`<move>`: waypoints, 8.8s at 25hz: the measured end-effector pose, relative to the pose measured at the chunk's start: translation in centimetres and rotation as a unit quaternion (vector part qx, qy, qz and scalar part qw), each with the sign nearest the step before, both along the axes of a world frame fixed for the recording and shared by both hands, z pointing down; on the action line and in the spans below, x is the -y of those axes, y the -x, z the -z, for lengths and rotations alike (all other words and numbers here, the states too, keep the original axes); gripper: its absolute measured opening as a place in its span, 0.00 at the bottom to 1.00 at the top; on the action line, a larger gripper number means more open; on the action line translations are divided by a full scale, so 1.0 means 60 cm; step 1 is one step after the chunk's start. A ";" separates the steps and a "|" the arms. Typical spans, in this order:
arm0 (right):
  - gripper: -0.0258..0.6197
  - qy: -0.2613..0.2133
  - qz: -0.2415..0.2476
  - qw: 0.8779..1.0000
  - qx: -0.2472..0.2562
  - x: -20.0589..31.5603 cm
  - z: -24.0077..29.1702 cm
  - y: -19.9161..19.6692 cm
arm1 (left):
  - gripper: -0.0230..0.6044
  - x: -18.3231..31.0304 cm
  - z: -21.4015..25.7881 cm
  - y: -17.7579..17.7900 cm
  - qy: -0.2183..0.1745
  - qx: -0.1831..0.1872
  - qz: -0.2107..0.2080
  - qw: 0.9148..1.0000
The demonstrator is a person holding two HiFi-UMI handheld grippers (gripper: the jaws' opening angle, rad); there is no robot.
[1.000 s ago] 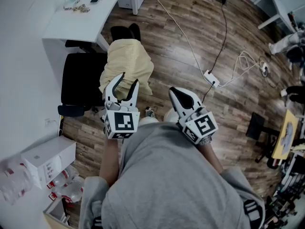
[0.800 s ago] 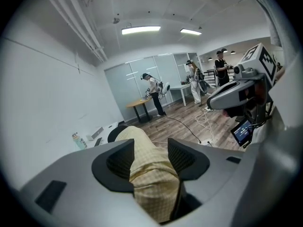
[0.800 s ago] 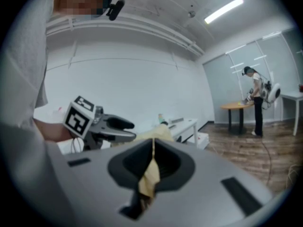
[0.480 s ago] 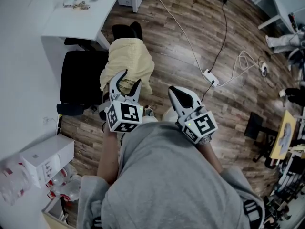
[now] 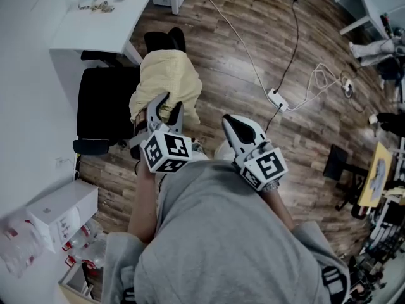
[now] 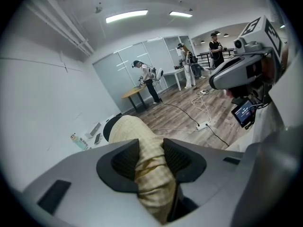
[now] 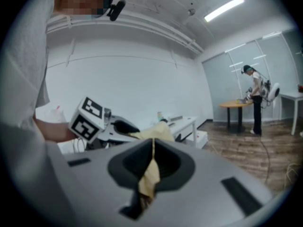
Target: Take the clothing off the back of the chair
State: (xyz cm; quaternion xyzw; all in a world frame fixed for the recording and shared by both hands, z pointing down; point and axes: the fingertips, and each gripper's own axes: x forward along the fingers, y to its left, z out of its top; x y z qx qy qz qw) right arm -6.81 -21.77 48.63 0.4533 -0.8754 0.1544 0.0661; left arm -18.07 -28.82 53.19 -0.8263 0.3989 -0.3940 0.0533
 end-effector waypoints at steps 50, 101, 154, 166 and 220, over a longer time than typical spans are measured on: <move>0.09 -0.015 0.008 1.000 -0.002 -0.046 0.011 -0.052 | 0.14 -0.012 0.131 0.066 -0.066 -0.208 0.137 0.966; 0.09 -0.161 0.032 0.986 -0.008 0.082 0.355 -0.097 | 0.14 0.055 0.433 0.077 -0.260 -0.220 0.066 0.938; 0.09 -0.132 0.007 0.991 0.011 0.019 0.335 -0.249 | 0.14 0.011 0.583 -0.088 -0.323 -0.254 0.023 0.912; 0.09 -0.135 0.018 0.991 0.010 0.007 0.335 -0.285 | 0.14 -0.001 0.599 -0.138 -0.339 -0.253 0.017 0.906; 0.09 -0.116 -0.038 0.992 0.013 -0.066 0.303 -0.522 | 0.14 -0.043 0.566 -0.407 -0.301 -0.288 -0.033 0.909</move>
